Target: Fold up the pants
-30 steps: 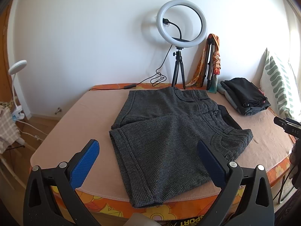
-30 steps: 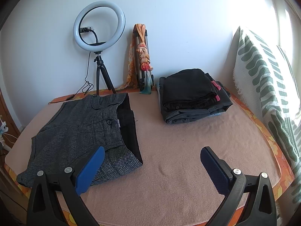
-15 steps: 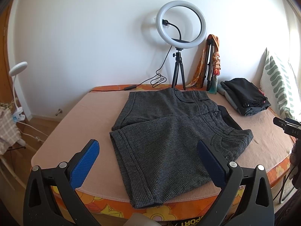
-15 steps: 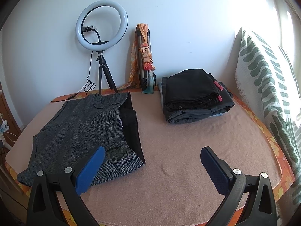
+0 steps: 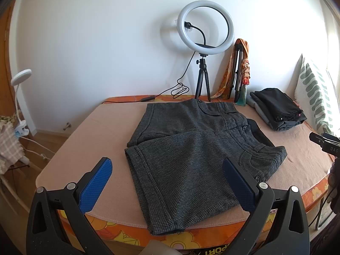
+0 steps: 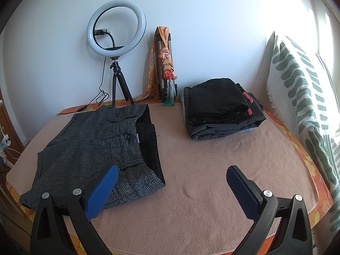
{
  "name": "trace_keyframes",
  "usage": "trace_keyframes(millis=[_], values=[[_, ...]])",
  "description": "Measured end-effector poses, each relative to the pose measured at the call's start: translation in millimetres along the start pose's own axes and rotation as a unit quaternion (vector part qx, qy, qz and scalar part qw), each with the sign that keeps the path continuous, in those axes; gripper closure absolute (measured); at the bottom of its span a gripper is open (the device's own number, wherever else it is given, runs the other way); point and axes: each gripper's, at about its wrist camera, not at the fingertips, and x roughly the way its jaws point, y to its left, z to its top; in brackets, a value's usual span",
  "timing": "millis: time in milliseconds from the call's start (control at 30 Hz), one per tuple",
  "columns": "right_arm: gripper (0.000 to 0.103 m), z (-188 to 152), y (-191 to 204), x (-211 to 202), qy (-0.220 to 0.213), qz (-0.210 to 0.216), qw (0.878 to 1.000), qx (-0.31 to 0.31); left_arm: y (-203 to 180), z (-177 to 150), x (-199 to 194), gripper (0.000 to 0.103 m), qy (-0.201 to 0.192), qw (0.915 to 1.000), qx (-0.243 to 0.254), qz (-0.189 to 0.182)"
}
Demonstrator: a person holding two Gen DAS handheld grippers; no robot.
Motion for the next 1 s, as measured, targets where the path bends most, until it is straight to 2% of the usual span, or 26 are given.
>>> trace_keyframes(millis=[1000], values=[[0.0, -1.5, 5.1, 1.7, 0.003, 0.004, 1.0, -0.006, 0.7, -0.5, 0.6, 0.0, 0.003, 1.0, 0.007, 0.004]])
